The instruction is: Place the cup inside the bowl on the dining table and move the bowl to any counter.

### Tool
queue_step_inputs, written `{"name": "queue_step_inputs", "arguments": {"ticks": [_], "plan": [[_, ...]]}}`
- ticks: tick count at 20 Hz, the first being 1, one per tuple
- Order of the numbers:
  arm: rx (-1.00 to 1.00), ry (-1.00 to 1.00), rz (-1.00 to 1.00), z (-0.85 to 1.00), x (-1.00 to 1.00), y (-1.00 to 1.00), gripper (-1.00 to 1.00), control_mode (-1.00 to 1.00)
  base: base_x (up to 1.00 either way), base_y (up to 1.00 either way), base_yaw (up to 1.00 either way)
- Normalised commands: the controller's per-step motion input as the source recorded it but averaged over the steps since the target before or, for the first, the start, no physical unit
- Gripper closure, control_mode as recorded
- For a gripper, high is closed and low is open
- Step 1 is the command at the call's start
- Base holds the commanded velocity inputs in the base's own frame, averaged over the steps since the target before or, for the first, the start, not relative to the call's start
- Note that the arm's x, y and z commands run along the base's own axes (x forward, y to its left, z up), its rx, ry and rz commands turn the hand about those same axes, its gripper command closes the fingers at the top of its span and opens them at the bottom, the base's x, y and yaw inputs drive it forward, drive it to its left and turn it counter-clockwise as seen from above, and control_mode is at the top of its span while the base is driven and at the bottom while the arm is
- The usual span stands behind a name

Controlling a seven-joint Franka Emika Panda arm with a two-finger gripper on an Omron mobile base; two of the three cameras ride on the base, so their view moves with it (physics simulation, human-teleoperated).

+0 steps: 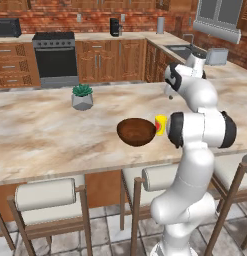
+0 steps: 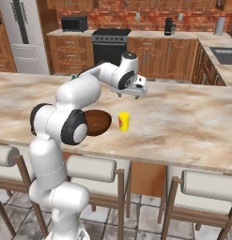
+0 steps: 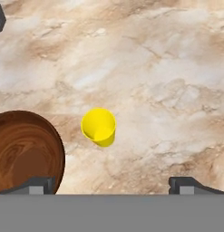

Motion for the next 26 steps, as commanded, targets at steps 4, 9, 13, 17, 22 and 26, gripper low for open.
{"name": "queue_step_inputs", "arguments": {"ticks": [4, 9, 13, 17, 22, 26], "plan": [[0.0, 0.0, 0.0, -0.1, 0.18, -0.06, -1.0, -1.0, 0.0, 0.0, 0.0], [0.0, 0.0, 0.0, -0.1, 0.17, 0.0, -1.0, -1.0, 0.0, 0.0, 0.0], [0.0, 0.0, 0.0, -0.08, 0.17, 0.0, -1.0, -1.0, 0.0, 0.0, 0.0], [0.0, 0.0, 0.0, 0.0, 0.08, 0.0, -1.0, -1.0, 0.0, 0.0, 0.0], [0.0, 0.0, 0.0, 0.0, 0.03, 0.0, -1.0, -1.0, 0.0, 0.0, 0.0], [0.0, 0.06, 0.0, 0.0, 0.0, 0.0, -1.0, -1.0, 0.0, 0.0, 0.0]]}}
